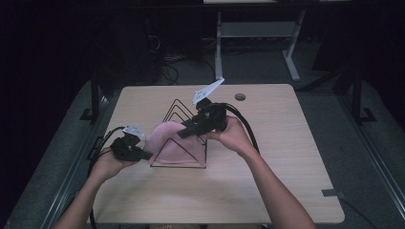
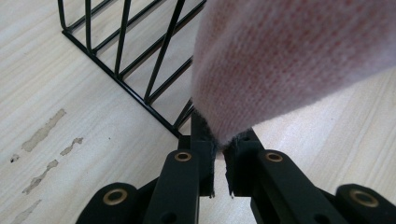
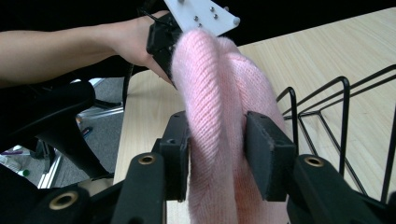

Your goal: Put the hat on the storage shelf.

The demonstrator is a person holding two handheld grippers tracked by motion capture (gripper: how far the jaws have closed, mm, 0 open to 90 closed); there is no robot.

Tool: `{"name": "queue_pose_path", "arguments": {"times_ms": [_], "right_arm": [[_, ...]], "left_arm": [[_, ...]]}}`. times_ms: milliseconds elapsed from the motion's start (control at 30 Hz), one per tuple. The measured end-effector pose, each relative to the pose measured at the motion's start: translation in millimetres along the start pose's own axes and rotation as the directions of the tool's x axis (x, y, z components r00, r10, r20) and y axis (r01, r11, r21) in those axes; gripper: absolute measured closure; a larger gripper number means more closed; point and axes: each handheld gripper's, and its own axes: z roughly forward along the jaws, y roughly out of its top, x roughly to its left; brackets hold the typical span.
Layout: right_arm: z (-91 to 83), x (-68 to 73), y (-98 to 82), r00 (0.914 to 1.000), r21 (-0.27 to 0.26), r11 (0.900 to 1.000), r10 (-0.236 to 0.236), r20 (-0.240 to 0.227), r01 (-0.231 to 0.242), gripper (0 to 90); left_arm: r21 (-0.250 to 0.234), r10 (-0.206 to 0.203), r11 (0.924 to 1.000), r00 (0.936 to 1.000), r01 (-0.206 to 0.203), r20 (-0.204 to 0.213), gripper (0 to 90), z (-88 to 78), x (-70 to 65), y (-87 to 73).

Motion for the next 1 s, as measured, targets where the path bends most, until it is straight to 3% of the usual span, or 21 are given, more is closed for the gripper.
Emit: {"name": "queue_pose_path", "arguments": {"times_ms": [200,433,1000], "right_arm": [[0.6,2.0,-0.1,1.0,0.001,1.0,-0.007,0.001,0.007,62.3],[3.5,5.7,-0.7,0.9989,0.0,0.999,-0.043,0.016,0.043,79.9],[15.1,3.5,-9.4,0.9997,0.035,0.999,-0.025,0.006,0.024,82.2]], "left_arm": [[0.028,0.009,0.9996,0.9999,-0.009,-0.012,83.3,4.6,1.5,-1.0],[0.071,0.02,0.9973,0.9991,-0.017,-0.038,83.3,12.5,2.7,1.1],[0.107,0.01,0.9942,0.9982,-0.004,-0.059,83.4,19.1,4.5,-2.1]]}}
